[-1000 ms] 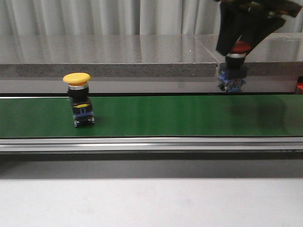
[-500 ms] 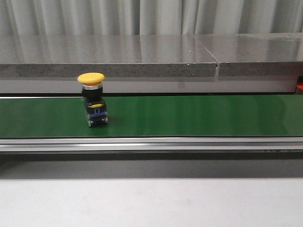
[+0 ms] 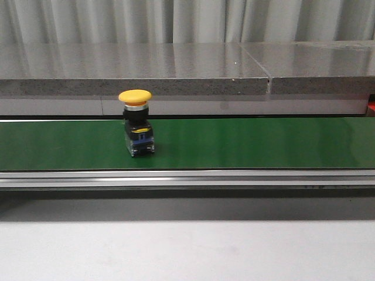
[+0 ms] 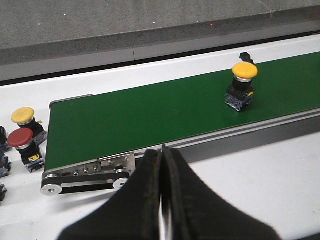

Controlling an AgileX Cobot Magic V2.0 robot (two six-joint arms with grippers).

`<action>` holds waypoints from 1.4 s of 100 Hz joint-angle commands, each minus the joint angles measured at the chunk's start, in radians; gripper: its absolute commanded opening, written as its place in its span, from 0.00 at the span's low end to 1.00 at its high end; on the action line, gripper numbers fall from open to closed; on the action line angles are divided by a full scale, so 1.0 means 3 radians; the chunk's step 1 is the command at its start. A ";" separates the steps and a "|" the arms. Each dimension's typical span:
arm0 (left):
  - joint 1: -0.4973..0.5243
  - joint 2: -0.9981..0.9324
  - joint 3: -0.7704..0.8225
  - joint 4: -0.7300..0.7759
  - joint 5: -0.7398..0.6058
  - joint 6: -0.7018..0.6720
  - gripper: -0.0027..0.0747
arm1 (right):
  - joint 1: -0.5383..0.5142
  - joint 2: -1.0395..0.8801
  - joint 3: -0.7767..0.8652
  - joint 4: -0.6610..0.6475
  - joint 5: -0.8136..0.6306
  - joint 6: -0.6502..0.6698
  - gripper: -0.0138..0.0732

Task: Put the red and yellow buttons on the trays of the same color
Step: 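Carry the red button into the red tray and open the right gripper, then move the right gripper to the yellow button on the belt, grasp it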

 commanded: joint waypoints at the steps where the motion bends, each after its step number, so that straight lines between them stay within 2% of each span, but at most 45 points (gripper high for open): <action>1: -0.0022 0.0054 -0.0073 -0.0071 -0.0226 -0.0035 0.01 | -0.0031 -0.0042 -0.0155 0.0168 -0.0200 0.0010 0.38; 49: -0.0022 0.0054 -0.0073 -0.0071 -0.0226 -0.0035 0.01 | -0.0017 0.0802 -0.0990 0.0412 -0.0074 0.0010 0.38; 85: -0.0022 0.0054 -0.0073 -0.0071 -0.0226 -0.0035 0.01 | -0.0015 0.1024 -0.1029 0.0428 -0.0140 0.0006 0.39; 94: -0.0022 0.0054 -0.0073 -0.0071 -0.0226 -0.0035 0.01 | -0.0015 0.1049 -0.1029 0.0435 -0.0136 0.0006 0.46; 109: -0.0022 0.0054 -0.0073 -0.0071 -0.0226 -0.0035 0.01 | -0.0015 0.1063 -0.1029 0.0477 -0.0139 0.0003 0.70; 116: -0.0022 0.0054 -0.0073 -0.0071 -0.0226 -0.0035 0.01 | -0.0015 0.1063 -0.1040 0.0485 -0.0150 -0.0015 0.79; 121: -0.0022 0.0054 -0.0073 -0.0071 -0.0226 -0.0035 0.01 | -0.0015 0.1059 -0.1047 0.0485 -0.0144 -0.0037 0.81; 140: -0.0022 0.0054 -0.0073 -0.0071 -0.0226 -0.0035 0.01 | -0.0015 0.0917 -0.1047 0.0485 -0.0143 -0.0191 0.81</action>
